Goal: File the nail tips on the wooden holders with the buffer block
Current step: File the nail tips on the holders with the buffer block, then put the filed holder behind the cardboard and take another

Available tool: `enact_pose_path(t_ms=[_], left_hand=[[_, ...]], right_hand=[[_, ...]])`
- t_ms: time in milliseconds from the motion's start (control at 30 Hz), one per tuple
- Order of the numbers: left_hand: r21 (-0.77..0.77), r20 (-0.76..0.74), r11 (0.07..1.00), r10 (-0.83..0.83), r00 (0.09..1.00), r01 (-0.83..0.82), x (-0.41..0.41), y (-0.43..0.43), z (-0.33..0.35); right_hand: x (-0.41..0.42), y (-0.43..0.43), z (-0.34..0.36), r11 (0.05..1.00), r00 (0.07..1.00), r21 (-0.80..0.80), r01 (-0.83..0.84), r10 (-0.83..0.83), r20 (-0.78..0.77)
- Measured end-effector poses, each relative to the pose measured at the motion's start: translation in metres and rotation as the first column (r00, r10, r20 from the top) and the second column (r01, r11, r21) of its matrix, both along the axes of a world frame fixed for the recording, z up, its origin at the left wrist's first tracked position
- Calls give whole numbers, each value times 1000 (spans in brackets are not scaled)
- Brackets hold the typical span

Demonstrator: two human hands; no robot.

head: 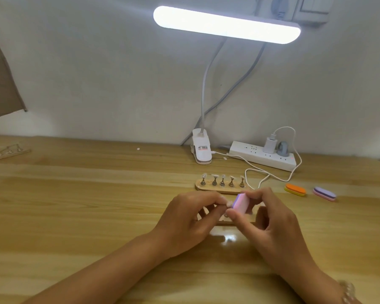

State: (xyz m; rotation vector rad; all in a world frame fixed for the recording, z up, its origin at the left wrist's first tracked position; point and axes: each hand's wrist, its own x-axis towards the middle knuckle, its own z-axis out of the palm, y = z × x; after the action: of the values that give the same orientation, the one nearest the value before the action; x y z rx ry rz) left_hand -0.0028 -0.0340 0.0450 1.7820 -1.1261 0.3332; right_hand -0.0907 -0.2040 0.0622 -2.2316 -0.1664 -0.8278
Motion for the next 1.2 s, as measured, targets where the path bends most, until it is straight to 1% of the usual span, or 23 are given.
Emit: enact_pose_path(t_ms=[67, 100, 133, 167, 200, 233, 267, 300, 333, 367, 400, 467, 500, 533, 600, 700, 767, 833, 933, 1000, 1133, 1200], left_hand=[[-98, -112, 995, 23, 993, -35, 4, 1, 1], [-114, -157, 990, 69, 985, -88, 7, 2, 2], [-102, -188, 984, 125, 974, -147, 9, 3, 3], [-70, -205, 979, 176, 963, -194, 11, 4, 2], [-23, -208, 975, 210, 956, -219, 12, 4, 2], [33, -196, 974, 224, 954, -222, 12, 3, 2], [89, -174, 972, 229, 958, -217, 12, 1, 2], [142, -145, 966, 237, 961, -217, 11, 0, 1], [188, -125, 956, 251, 960, -226, 10, 0, 1], [220, -122, 947, 264, 957, -233, 10, 0, 1], [241, -133, 941, 273, 953, -236, 11, 1, 2], [269, -150, 937, 271, 951, -224, 12, 1, 0], [274, -158, 938, 260, 952, -211, 13, 1, -1], [268, -175, 944, 245, 954, -193, 13, 0, -2], [235, -241, 958, 221, 945, -164, 15, 0, -4], [178, -335, 974, 195, 922, -141, 19, 3, -4], [185, -334, 975, 179, 925, -122, 21, 3, -5], [196, -300, 974, 167, 939, -111, 21, 3, -6], [225, -233, 966, 182, 955, -129, 20, 2, -6], [237, -207, 961, 194, 959, -143, 19, 1, -6], [228, -251, 962, 206, 946, -149, 20, 3, -4], [226, -275, 966, 189, 943, -128, 17, 4, -2]], right_hand=[[-1, -5, 3, 996, 998, 63, 68, -68, 10], [-4, -6, 4, 995, 996, 52, 84, -84, 15], [-8, -6, 4, 997, 997, 7, 79, -79, 8], [-13, -4, 3, 995, 998, -85, 61, -63, -27], [-17, -2, 2, 974, 996, -225, 39, -57, -74], [-20, 0, 1, 927, 991, -376, 8, -58, -124], [-20, 1, 0, 876, 984, -482, -30, -58, -167], [-21, 2, 0, 854, 972, -517, -66, -62, -226], [-21, 1, 1, 863, 949, -497, -92, -74, -305], [-21, -2, 4, 891, 926, -444, -95, -85, -369], [-19, -7, 6, 925, 913, -371, -84, -78, -400], [-15, -24, 7, 976, 927, -217, -5, -77, -366], [-13, -35, 7, 980, 935, -189, 59, -121, -334], [-11, -44, 7, 973, 931, -199, 117, -177, -320], [-8, -59, 3, 949, 893, -262, 176, -266, -364], [-3, -67, -6, 933, 832, -323, 159, -302, -464], [0, -69, -8, 933, 826, -338, 127, -288, -484], [2, -72, -6, 938, 842, -333, 93, -253, -476], [2, -81, -3, 965, 871, -258, 53, -171, -460], [3, -84, -2, 977, 875, -213, 12, -113, -471], [9, -79, -2, 955, 859, -296, -11, -143, -492], [8, -80, 2, 970, 863, -244, -20, -107, -494]])
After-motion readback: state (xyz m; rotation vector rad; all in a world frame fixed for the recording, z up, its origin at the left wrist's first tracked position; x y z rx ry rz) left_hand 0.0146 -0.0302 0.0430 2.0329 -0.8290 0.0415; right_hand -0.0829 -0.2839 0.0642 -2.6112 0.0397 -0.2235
